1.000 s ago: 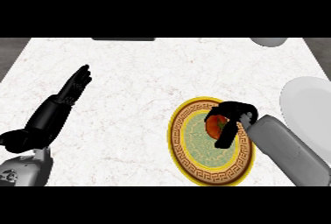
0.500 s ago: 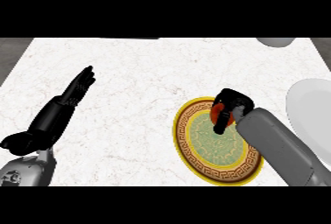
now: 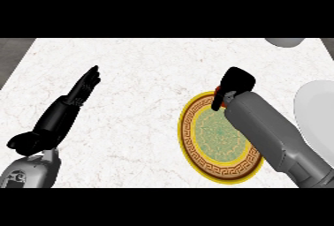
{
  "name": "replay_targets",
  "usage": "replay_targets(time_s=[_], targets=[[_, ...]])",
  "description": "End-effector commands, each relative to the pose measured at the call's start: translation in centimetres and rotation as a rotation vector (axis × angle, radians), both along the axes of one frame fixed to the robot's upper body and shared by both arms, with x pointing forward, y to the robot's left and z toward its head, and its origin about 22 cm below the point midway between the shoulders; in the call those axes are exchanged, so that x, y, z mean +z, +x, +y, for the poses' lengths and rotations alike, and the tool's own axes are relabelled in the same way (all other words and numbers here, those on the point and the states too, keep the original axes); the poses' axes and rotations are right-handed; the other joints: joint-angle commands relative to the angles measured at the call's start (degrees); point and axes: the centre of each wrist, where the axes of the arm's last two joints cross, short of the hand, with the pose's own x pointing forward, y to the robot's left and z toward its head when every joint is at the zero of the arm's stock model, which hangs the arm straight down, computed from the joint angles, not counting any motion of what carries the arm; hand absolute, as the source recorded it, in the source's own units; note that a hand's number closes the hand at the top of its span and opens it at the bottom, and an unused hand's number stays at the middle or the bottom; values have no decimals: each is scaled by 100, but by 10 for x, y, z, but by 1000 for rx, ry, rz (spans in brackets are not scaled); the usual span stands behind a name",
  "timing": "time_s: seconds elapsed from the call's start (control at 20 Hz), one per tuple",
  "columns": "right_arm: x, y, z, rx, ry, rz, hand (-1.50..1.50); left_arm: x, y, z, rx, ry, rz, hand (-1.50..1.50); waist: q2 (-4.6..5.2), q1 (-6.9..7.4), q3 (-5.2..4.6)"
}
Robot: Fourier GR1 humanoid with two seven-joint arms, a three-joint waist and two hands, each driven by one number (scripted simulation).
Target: Pick the tomato from the plate and place it in the plate
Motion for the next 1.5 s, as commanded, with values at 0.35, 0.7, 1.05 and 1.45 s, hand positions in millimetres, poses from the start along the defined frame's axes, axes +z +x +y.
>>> replay_targets(time_s=[0.35, 0.7, 1.05, 1.45], targets=[[57, 22, 71, -226, -123, -320, 150, 7, 5, 3, 36, 0, 7, 0, -67, -244, 9], [94, 47, 44, -315, -249, -445, 150, -5, -3, 12, 52, 4, 30, 0, -107, -327, 5], [91, 49, 8, -382, -293, -466, 150, -3, -11, 19, 82, 2, 15, 0, -138, -464, 13], [96, 44, -69, -440, -269, -581, 150, -9, -9, 22, 77, 2, 40, 0, -105, -506, 16]])
